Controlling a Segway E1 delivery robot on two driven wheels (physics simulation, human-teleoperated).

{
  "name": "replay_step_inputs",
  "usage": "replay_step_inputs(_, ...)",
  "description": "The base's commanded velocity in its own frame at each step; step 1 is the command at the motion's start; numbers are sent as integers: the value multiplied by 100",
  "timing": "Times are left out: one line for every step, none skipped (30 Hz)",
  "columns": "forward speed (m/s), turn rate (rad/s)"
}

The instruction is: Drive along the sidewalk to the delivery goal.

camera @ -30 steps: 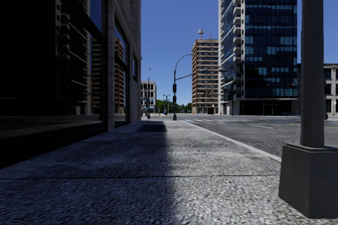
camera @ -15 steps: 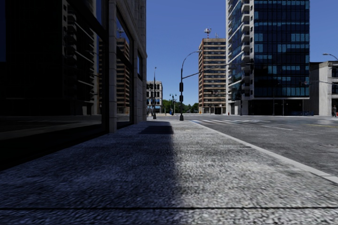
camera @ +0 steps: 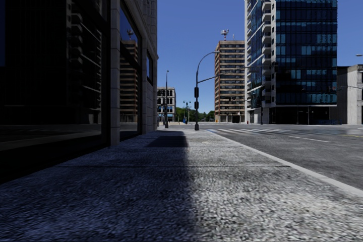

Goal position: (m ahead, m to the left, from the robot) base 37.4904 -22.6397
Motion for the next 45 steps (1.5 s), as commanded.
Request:
replay_step_inputs(147, 8)
replay_step_inputs(147, 0)
replay_step_inputs(147, 0)
replay_step_inputs(147, 0)
replay_step_inputs(147, 0)
replay_step_inputs(147, 0)
replay_step_inputs(147, 0)
replay_step_inputs(147, 0)
replay_step_inputs(147, 0)
replay_step_inputs(147, 0)
replay_step_inputs(147, 0)
replay_step_inputs(147, 0)
replay_step_inputs(147, 0)
replay_step_inputs(147, 0)
replay_step_inputs(147, 0)
replay_step_inputs(147, 0)
replay_step_inputs(147, 0)
replay_step_inputs(147, 18)
replay_step_inputs(147, 35)
replay_step_inputs(147, 41)
replay_step_inputs(147, 41)
replay_step_inputs(147, 41)
replay_step_inputs(147, 16)
replay_step_inputs(147, 1)
replay_step_inputs(147, 0)
replay_step_inputs(147, 0)
replay_step_inputs(147, 0)
replay_step_inputs(147, 0)
replay_step_inputs(147, 0)
replay_step_inputs(147, 0)
replay_step_inputs(147, 0)
replay_step_inputs(147, 0)
replay_step_inputs(147, 0)
replay_step_inputs(147, 0)
replay_step_inputs(147, 0)
replay_step_inputs(147, 0)
replay_step_inputs(147, 0)
replay_step_inputs(147, 0)
replay_step_inputs(147, 0)
replay_step_inputs(147, 0)
replay_step_inputs(147, 0)
replay_step_inputs(147, 0)
replay_step_inputs(147, 0)
replay_step_inputs(147, 0)
replay_step_inputs(147, 0)
